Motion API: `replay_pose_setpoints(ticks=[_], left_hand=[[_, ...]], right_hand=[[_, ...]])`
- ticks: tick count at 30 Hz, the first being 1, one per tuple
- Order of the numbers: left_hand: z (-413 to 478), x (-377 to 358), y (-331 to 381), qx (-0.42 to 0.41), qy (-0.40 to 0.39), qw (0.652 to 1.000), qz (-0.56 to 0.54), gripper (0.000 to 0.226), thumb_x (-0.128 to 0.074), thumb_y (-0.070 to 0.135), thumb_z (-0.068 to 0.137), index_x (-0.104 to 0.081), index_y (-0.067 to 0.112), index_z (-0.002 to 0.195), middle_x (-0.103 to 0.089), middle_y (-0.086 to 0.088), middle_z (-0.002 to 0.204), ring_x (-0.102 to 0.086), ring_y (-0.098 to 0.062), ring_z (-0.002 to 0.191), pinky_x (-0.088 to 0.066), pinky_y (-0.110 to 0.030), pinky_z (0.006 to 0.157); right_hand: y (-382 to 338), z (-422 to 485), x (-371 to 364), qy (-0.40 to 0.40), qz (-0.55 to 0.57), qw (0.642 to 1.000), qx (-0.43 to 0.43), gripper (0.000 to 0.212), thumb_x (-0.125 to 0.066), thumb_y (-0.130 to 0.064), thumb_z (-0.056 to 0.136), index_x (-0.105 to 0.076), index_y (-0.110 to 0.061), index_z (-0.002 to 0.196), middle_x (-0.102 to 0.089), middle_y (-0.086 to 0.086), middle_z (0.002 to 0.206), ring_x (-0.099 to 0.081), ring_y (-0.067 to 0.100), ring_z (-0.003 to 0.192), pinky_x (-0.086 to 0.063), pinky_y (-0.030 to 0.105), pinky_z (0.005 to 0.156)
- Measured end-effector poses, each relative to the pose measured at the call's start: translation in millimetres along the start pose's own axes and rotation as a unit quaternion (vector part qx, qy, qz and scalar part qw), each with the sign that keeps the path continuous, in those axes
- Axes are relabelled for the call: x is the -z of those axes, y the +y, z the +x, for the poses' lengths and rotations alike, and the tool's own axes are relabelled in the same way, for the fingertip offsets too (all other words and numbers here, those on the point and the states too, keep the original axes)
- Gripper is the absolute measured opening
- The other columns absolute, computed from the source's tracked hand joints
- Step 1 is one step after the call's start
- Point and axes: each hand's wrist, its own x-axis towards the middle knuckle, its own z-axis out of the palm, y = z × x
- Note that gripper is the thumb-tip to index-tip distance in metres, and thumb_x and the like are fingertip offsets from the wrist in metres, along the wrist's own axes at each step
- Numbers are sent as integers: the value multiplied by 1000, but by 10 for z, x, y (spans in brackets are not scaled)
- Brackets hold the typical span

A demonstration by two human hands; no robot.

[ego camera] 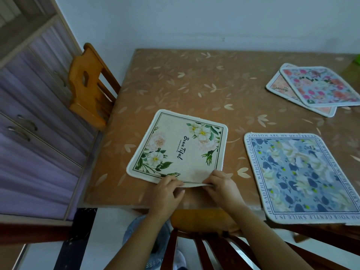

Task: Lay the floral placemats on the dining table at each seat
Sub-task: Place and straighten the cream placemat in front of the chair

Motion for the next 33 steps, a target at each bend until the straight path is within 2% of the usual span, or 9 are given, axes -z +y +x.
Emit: replay_pose_setpoints(ticks=[5,8,12,15,17,21,24,28,33], left_hand=[[40,70,65,-2,17,998,-54,13,-71,-7,69,-67,4,76,-62,-10,80,-57,-15,78,-46,-22,69],[10,187,-14,11,9,998,-63,13,-70,-9,69,-66,1,75,-61,-12,80,-58,-19,77,-48,-23,69],[-54,325,-127,30,24,996,-77,15,-69,-14,67,-64,-1,73,-60,-12,79,-58,-17,75,-45,-16,70],[-82,372,-145,36,38,995,-80,15,-69,-13,67,-64,0,73,-60,-11,79,-58,-18,76,-44,-12,71],[-81,381,-123,34,46,995,-82,14,-69,-12,69,-65,0,74,-60,-11,79,-59,-19,76,-46,-15,71],[-23,309,32,11,40,997,-67,7,-69,-2,73,-66,3,77,-62,-10,80,-60,-21,75,-53,-36,67],[55,194,195,-3,29,997,-76,6,-71,4,75,-67,5,79,-61,-9,80,-60,-21,75,-53,-36,66],[105,146,201,-13,22,997,-66,8,-72,4,73,-68,6,80,-62,-8,80,-59,-21,78,-52,-36,68],[95,220,-14,-15,12,1000,-7,16,-74,-5,66,-69,5,78,-62,-10,78,-59,-23,75,-52,-35,67]], right_hand=[[-214,42,-168,-18,31,999,27,4,-68,-11,77,-68,-9,80,-61,5,83,-56,19,80,-43,23,66],[-214,30,-183,-43,20,998,33,6,-68,-13,77,-67,-9,82,-61,6,86,-55,19,84,-43,25,68],[-161,37,-151,-47,-5,998,34,8,-69,-6,75,-68,-8,83,-64,9,89,-56,27,91,-47,34,73],[-187,64,-160,-35,-10,999,35,11,-66,-2,74,-68,-9,83,-64,9,90,-57,27,91,-48,35,73],[-224,67,-174,-33,-12,998,47,14,-66,1,72,-67,-10,81,-63,9,87,-57,28,87,-48,34,70],[-301,49,-183,-40,-9,996,75,10,-68,-6,73,-65,-12,80,-61,5,82,-57,22,80,-41,24,65],[-280,58,-118,-20,-5,998,51,7,-67,-4,75,-66,-9,80,-61,5,82,-55,20,79,-38,21,65],[-120,46,112,-3,1,1000,5,7,-67,-1,75,-67,-6,79,-60,6,83,-55,20,79,-43,27,65],[134,40,364,31,17,997,-63,13,-68,3,71,-68,-8,79,-54,-5,82,-52,9,80,-36,13,66]])
